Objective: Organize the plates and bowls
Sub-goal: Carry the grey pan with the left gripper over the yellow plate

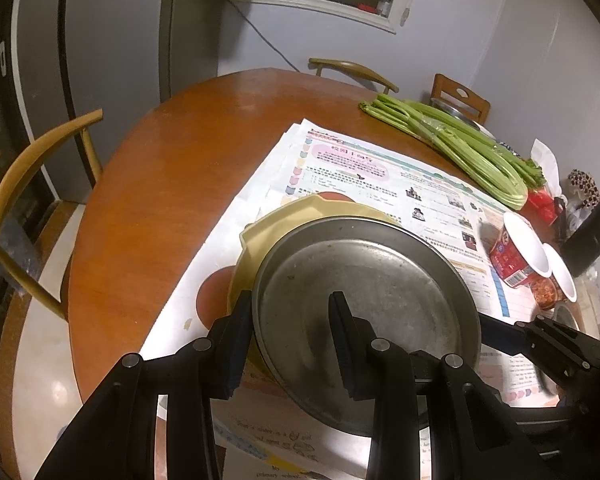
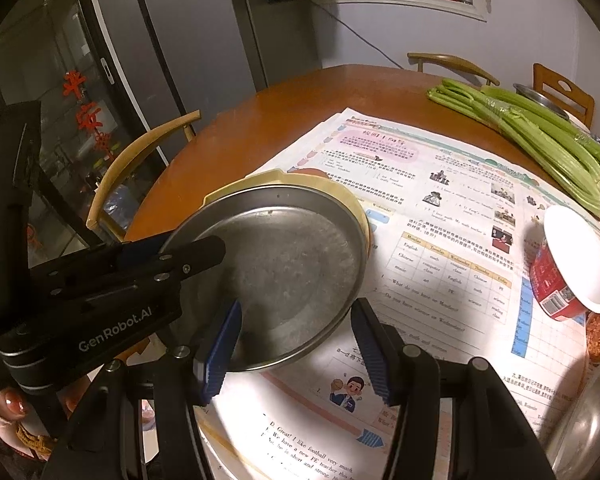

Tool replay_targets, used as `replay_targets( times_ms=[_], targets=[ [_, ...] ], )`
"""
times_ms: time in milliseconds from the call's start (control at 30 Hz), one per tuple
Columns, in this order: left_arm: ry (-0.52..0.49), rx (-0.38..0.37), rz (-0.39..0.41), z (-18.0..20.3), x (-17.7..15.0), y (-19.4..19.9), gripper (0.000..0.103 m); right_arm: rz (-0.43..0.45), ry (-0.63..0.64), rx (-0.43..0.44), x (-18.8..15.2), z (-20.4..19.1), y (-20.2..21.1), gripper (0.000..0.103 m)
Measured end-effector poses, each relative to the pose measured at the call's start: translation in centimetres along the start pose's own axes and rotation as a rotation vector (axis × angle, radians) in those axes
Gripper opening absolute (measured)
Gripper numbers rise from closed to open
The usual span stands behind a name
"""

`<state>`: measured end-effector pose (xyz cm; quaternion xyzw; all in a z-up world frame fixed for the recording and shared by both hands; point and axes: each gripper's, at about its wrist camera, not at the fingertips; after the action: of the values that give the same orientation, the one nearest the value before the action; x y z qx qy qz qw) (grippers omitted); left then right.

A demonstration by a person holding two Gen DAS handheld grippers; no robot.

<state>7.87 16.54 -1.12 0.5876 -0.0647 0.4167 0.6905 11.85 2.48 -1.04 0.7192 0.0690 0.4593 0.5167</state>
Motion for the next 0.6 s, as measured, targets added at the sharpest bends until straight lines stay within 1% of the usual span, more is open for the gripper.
replay_targets(
  times_ms=[300,600],
  targets=[
    [-0.006,0.020,0.009,-0.2,0.3,-0.5,0.038,-0.009,0.010,-0.003,0.3,-0.2,-0.8,0.057],
    [-0.009,0.019,0.012,-0.3,0.5,-0.7,0.038,-0.010,0.013,-0.013,0.6,-0.4,-1.3,0.057]
  ],
)
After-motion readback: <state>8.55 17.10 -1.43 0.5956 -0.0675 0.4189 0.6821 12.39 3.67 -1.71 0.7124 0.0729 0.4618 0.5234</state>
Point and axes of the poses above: each gripper's, at about its wrist camera, not at the fingertips, and y roughly against the way its jaws point, z to its right, x to its top, and after that the axes turned 11 degrees about y, right-handed
